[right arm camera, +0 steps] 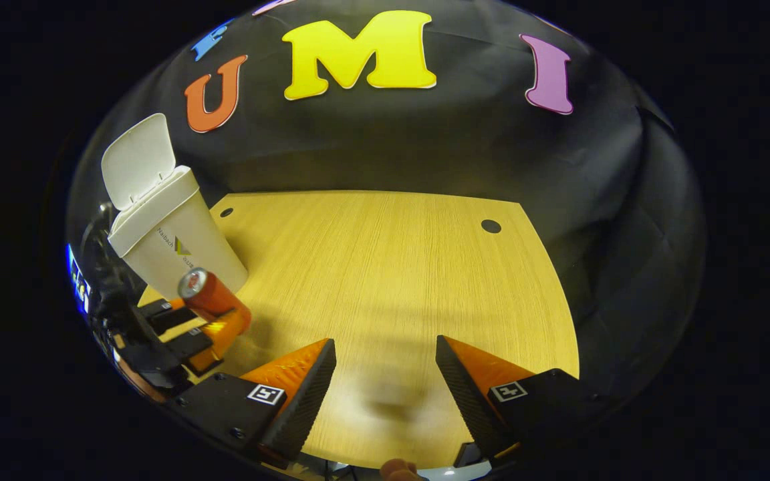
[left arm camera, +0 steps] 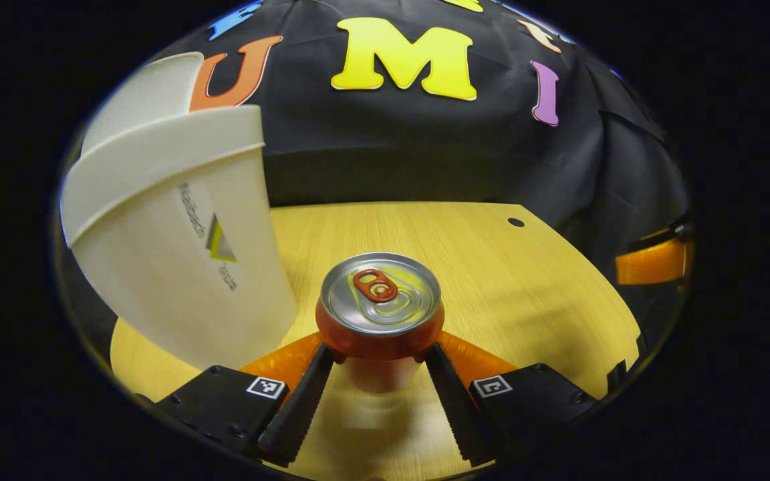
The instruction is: Press the lid of the desktop garbage bin to open it, pick up the crumpled paper on the desktop and throw it into the bin, then pick up the pop can on the desktop and drop it into the bin, and finally close the garbage bin lid.
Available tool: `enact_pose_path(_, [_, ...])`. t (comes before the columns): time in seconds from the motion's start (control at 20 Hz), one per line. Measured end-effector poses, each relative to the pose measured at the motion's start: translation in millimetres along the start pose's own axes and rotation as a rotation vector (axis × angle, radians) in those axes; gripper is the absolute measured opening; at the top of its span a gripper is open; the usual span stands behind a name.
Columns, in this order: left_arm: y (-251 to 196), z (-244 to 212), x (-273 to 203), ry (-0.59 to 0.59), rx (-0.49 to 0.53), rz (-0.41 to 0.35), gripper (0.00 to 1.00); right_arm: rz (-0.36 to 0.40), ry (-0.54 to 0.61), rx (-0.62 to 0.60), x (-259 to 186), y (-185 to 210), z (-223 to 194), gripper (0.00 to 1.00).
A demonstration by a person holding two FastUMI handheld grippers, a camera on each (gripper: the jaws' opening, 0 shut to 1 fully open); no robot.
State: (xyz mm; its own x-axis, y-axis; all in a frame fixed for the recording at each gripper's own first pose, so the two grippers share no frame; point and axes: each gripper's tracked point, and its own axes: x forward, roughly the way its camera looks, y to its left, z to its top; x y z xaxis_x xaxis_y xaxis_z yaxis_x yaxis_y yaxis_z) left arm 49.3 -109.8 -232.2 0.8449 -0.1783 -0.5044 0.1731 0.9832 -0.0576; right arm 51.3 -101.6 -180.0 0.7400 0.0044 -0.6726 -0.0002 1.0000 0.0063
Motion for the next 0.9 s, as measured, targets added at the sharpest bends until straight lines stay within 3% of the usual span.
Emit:
enact_pose_path(0.3, [25,72,-81,-0.016,0.031,0.021,0.86,0.016,-0.015,0.047,6,10,-4,0.95])
enact_pose_path(0.6, [75,142,-129,-0.048,0.004,0.099,0.86,0.023,-0.036,0.103,17,26,8,0.95])
enact_pose_path(0.9, [165,188,-108,-0.083,-0.002,0.261,0.86,0.031,-0.054,0.134,20,42,14,0.95])
